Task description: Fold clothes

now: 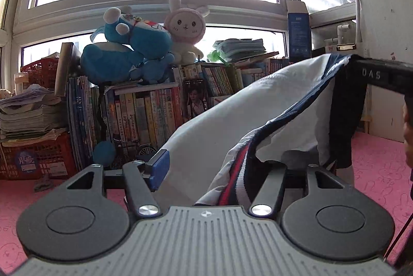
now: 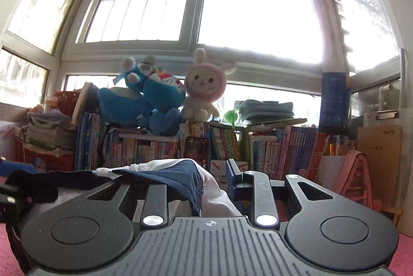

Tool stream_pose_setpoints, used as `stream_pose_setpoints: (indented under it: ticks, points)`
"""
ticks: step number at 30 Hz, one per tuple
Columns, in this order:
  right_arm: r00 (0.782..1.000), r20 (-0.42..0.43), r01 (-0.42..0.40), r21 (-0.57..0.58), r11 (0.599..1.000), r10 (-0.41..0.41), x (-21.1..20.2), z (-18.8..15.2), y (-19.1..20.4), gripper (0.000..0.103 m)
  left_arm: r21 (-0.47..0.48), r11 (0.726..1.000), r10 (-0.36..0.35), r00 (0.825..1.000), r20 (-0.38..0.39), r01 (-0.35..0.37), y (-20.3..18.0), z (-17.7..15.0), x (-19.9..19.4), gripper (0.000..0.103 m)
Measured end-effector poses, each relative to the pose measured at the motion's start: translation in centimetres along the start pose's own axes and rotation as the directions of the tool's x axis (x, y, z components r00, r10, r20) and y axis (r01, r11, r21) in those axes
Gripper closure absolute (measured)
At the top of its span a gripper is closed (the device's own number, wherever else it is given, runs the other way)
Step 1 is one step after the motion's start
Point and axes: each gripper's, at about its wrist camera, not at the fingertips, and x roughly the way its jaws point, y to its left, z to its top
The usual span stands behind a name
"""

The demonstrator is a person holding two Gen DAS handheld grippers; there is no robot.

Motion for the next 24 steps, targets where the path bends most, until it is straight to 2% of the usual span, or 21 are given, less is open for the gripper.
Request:
stream_pose_setpoints:
  ticks: [4, 6, 7, 8, 9, 10, 12, 14, 16, 18, 21, 24]
  points:
    - [0.997, 0.06, 0.048, -0.072, 0.996, -0.044, -2.1, 1.6, -1.0, 0.075, 0.02, 0.999, 0.042, 0.999, 0.005, -0.042, -0.7, -0.4, 0.6, 0.043]
    - [0.996, 0.041, 0.082, -0.149, 0.985, -0.077, -2.5, 0.5, -1.0, 0.074, 0.017, 0.994, 0.108, 0.993, 0.056, -0.109, 0.0, 0.4, -0.1, 0.043]
    - [0.996, 0.015, 0.094, -0.186, 0.978, -0.093, -2.5, -0.4, -1.1, 0.073, 0.014, 0.99, 0.141, 0.987, 0.081, -0.142, 0.4, 0.8, -0.5, 0.04]
    - [0.994, -0.015, 0.104, -0.223, 0.969, -0.11, -2.4, -1.3, -1.2, 0.067, 0.011, 0.984, 0.173, 0.979, 0.106, -0.175, 0.8, 1.2, -0.8, 0.029]
    - [0.99, -0.053, 0.11, -0.261, 0.959, -0.128, -2.1, -2.6, -1.4, 0.06, 0.018, 0.979, 0.197, 0.971, 0.135, -0.202, 1.1, 1.8, -1.3, 0.025]
    - [0.985, -0.088, 0.118, -0.294, 0.949, -0.149, -1.8, -3.9, -1.5, 0.058, 0.036, 0.972, 0.223, 0.962, 0.158, -0.232, 1.2, 2.3, -1.7, 0.023]
    - [0.97, -0.139, 0.138, -0.351, 0.926, -0.197, -1.1, -6.3, -1.6, 0.059, 0.126, 0.939, 0.29, 0.934, 0.208, -0.319, 0.8, 3.4, -2.1, 0.022]
    - [0.958, -0.162, 0.16, -0.379, 0.911, -0.235, -0.6, -7.8, -1.8, 0.059, 0.184, 0.921, 0.303, 0.927, 0.22, -0.344, 0.4, 3.7, -2.3, 0.022]
    - [0.952, -0.172, 0.175, -0.373, 0.911, -0.252, -0.4, -8.1, -2.0, 0.059, 0.192, 0.92, 0.3, 0.93, 0.211, -0.34, 0.4, 3.7, -2.4, 0.022]
    - [0.951, -0.159, 0.201, -0.33, 0.922, -0.264, -0.9, -6.9, -2.5, 0.06, 0.189, 0.924, 0.295, 0.935, 0.198, -0.332, 0.4, 3.6, -2.5, 0.022]
    - [0.964, -0.06, 0.248, -0.159, 0.956, -0.26, -3.4, -2.5, -4.3, 0.06, 0.125, 0.952, 0.26, 0.952, 0.163, -0.281, 0.9, 3.7, -3.5, 0.02]
    - [0.964, 0.052, 0.266, -0.11, 0.958, -0.262, -6.7, 0.9, -5.0, 0.057, 0.033, 0.978, 0.205, 0.976, 0.075, -0.208, 1.8, 3.3, -4.5, 0.017]
